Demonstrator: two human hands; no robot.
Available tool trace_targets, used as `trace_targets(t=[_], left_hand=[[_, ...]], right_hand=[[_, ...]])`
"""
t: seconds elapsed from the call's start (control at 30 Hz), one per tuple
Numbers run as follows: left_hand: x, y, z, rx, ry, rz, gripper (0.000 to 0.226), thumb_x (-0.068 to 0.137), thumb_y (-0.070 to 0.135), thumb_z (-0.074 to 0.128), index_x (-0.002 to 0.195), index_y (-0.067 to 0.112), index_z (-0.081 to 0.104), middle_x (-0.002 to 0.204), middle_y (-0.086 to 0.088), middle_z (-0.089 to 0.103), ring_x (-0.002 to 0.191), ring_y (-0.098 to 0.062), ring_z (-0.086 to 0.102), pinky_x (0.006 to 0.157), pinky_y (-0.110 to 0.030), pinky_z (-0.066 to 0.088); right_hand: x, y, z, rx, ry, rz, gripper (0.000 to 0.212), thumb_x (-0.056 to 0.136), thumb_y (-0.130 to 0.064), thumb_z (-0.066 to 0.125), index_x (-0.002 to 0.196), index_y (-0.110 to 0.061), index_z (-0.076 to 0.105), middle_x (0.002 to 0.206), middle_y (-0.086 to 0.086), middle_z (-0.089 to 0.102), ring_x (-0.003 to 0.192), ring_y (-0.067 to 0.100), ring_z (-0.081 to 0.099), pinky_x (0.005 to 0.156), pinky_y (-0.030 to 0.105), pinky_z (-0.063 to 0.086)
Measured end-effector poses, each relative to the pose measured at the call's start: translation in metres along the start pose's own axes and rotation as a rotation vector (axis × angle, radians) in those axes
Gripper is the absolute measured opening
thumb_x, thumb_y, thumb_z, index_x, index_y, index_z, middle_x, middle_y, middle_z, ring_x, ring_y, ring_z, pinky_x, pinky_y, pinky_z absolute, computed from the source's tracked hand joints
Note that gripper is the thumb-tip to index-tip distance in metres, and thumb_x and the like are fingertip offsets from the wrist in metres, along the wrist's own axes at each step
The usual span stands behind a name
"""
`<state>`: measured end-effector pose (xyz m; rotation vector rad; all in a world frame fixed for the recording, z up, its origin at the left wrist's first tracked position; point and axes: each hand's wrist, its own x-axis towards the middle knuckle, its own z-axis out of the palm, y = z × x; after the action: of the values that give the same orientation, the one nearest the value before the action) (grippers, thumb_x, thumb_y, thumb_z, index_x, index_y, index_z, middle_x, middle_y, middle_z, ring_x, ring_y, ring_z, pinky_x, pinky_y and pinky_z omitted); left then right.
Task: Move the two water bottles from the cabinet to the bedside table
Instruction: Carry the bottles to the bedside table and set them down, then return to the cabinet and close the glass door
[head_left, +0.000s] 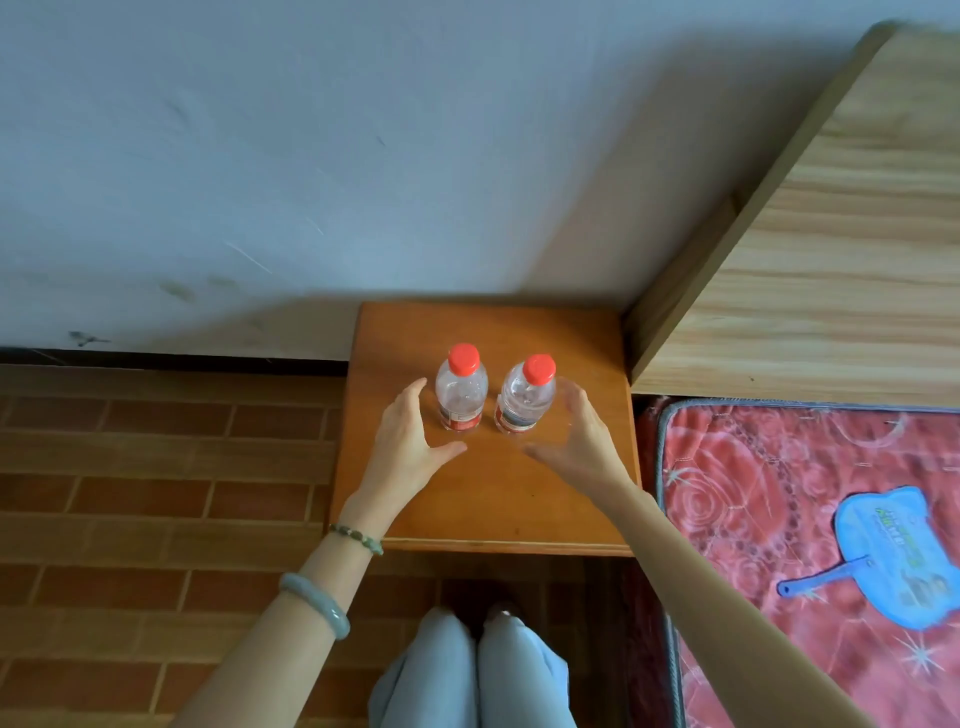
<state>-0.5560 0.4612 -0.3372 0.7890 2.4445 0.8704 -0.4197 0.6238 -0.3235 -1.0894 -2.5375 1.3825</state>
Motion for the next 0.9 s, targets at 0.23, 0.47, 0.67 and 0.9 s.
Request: trace_targets(t=[0.23,0.47,0.67,0.9], left_hand=[[-0.058,0.083,-0.086,0.238,0.076,0.171,0.087,0.073,0.036,0.075,0.141,0.010,0.028,0.146,-0.010,0.037,0.134,-0.024,0.033,0.108,-0.037,0.029],[-0.104,0.146,-0.175,0.343,0.193,0.307,0.085,0.067,0.035,0.079,0.135,0.006,0.037,0.138,-0.016,0.046,0.127,-0.031,0.042,0.105,-0.041,0.031],[-0.127,0.168,-0.223,0.394,0.309,0.338,0.086,0.066,0.039,0.078,0.134,0.004,0.039,0.136,-0.017,0.048,0.126,-0.032,0.044,0.105,-0.047,0.034],[-0.152,0.163,-0.252,0.334,0.385,0.220,0.089,0.067,0.042,0.077,0.136,0.004,0.036,0.139,-0.017,0.045,0.128,-0.032,0.042,0.102,-0.052,0.038]], right_hand=[[-0.064,-0.099,-0.075,-0.200,-0.031,-0.129,0.090,0.074,-0.025,0.074,0.142,-0.017,0.017,0.146,0.008,0.031,0.132,0.023,0.030,0.100,0.029,0.029],[-0.113,-0.192,-0.127,-0.412,0.031,-0.318,0.082,0.077,-0.033,0.071,0.141,-0.017,0.023,0.147,0.011,0.030,0.134,0.027,0.029,0.103,0.043,0.037],[-0.135,-0.244,-0.144,-0.480,0.103,-0.435,0.076,0.078,-0.031,0.068,0.141,-0.016,0.027,0.146,0.012,0.032,0.134,0.030,0.029,0.106,0.043,0.031],[-0.141,-0.280,-0.135,-0.492,0.013,-0.499,0.083,0.081,-0.037,0.065,0.144,-0.020,0.014,0.152,0.009,0.020,0.137,0.027,0.021,0.108,0.041,0.029]])
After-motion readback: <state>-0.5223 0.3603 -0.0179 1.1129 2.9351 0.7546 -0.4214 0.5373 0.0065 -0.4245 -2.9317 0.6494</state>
